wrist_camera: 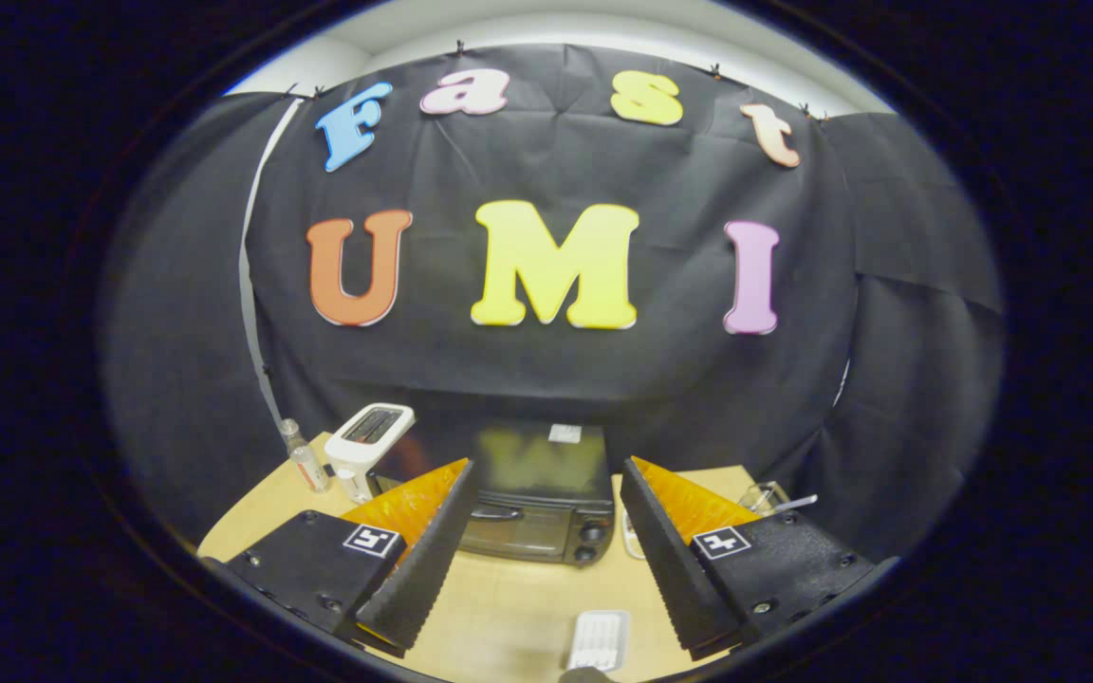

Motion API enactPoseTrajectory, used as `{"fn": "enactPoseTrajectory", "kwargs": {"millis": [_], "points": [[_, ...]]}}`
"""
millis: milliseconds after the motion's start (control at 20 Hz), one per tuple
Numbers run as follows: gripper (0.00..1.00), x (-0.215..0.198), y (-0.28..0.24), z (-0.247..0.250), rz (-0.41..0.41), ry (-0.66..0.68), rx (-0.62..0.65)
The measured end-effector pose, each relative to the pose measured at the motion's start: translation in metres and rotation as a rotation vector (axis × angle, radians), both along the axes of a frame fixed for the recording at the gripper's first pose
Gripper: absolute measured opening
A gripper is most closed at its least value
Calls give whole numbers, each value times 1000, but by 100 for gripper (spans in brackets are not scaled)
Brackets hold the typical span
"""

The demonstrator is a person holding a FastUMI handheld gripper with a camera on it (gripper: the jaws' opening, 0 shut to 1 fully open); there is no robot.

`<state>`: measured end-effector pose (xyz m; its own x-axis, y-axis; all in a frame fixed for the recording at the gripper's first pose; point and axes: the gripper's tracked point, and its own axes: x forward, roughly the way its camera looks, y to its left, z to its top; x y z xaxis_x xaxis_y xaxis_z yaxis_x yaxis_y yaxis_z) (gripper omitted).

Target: Open the toaster oven, put the food inside, and close the toaster oven door.

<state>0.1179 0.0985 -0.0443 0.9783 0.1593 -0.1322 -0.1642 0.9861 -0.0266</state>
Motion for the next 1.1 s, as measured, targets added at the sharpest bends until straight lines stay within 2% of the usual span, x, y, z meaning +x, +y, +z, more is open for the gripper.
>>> {"fn": "enactPoseTrajectory", "kwargs": {"millis": [150,400,550,800,950,1100], "points": [[98,-34,-49,46,-16,-90,4],[98,-87,-124,89,-44,-179,31],[99,-101,-159,81,-55,-176,13],[99,-130,-195,66,-21,-167,108],[99,-136,-229,60,-54,-192,80],[99,-143,-242,48,-38,-177,103]]}}
